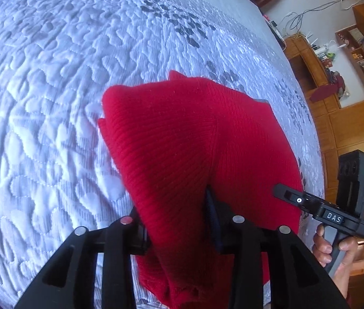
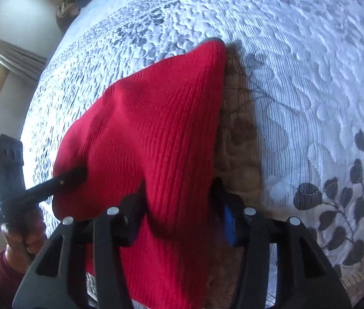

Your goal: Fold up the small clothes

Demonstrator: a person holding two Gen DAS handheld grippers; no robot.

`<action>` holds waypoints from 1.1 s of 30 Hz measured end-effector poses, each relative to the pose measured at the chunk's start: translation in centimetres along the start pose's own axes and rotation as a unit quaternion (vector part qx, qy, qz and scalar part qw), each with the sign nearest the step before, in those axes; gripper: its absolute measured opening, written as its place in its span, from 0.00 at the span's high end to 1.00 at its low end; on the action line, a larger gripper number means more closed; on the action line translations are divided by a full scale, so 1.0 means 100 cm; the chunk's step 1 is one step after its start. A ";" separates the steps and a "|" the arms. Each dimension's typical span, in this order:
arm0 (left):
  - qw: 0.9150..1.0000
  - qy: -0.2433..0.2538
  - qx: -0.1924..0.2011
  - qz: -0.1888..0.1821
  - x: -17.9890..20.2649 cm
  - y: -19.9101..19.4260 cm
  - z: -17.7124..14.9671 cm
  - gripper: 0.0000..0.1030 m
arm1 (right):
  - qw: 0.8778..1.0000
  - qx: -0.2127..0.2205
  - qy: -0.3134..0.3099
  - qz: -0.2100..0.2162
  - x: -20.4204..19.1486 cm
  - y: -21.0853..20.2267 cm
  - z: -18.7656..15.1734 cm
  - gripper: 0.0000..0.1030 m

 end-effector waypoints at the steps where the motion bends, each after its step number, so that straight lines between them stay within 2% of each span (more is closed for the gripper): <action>1: 1.000 0.004 0.001 0.009 0.003 -0.005 -0.003 0.62 | 1.000 0.006 -0.001 -0.004 0.000 -0.005 -0.002 0.52; 4: 0.999 0.022 0.006 0.037 0.003 -0.024 -0.012 0.60 | 1.000 0.023 -0.003 -0.009 -0.001 -0.029 -0.019 0.44; 6: 0.998 0.031 0.007 0.047 0.006 -0.037 -0.028 0.55 | 1.000 0.026 0.003 -0.006 0.001 -0.043 -0.036 0.43; 8: 0.998 0.039 0.003 0.058 0.008 -0.046 -0.047 0.50 | 1.000 0.016 0.013 0.002 0.005 -0.049 -0.058 0.41; 12: 0.996 0.049 -0.001 0.080 0.011 -0.048 -0.078 0.49 | 0.999 -0.007 0.043 0.016 0.016 -0.046 -0.096 0.41; 13: 0.995 0.047 -0.007 0.084 0.011 -0.044 -0.084 0.49 | 0.998 -0.013 0.051 0.020 0.019 -0.042 -0.103 0.42; 15: 0.995 0.041 -0.019 0.087 0.012 -0.037 -0.091 0.51 | 0.997 -0.022 0.062 0.034 0.019 -0.037 -0.110 0.53; 17: 0.996 0.034 -0.036 0.080 0.013 -0.030 -0.100 0.65 | 0.995 -0.040 0.070 0.066 0.014 -0.029 -0.116 0.68; 18: 0.995 0.035 -0.042 0.083 0.014 -0.027 -0.102 0.68 | 0.995 -0.042 0.068 0.065 0.013 -0.027 -0.117 0.72; 19: 0.995 0.036 -0.043 0.088 0.015 -0.025 -0.104 0.71 | 0.996 -0.040 0.062 0.054 0.010 -0.027 -0.119 0.81; 20: 0.995 0.035 -0.040 0.088 0.016 -0.026 -0.104 0.75 | 0.996 -0.039 0.061 0.055 0.009 -0.029 -0.118 0.84; 24: 0.994 0.041 -0.039 0.094 0.022 -0.031 -0.108 0.82 | 0.995 -0.011 0.061 0.075 0.007 -0.059 -0.117 0.86; 27: 0.994 0.042 -0.042 0.095 0.026 -0.029 -0.115 0.83 | 0.997 0.005 0.049 0.061 0.005 -0.073 -0.120 0.87; 29: 0.992 0.052 -0.040 0.105 0.026 -0.023 -0.117 0.83 | 0.999 -0.004 0.041 0.034 0.003 -0.062 -0.118 0.87; 33: 0.992 0.055 -0.040 0.105 0.021 -0.013 -0.120 0.82 | 0.998 -0.035 0.051 0.013 0.013 -0.028 -0.127 0.86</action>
Point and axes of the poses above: each gripper's, at about its wrist camera, not at the fingertips, and y roughly the way its jaws point, x to its right, z to its top, the point moved 3 cm from there along y, roughly the way its jaws point, and after that the axes turned 9 degrees about -z, right-handed, at the moved point
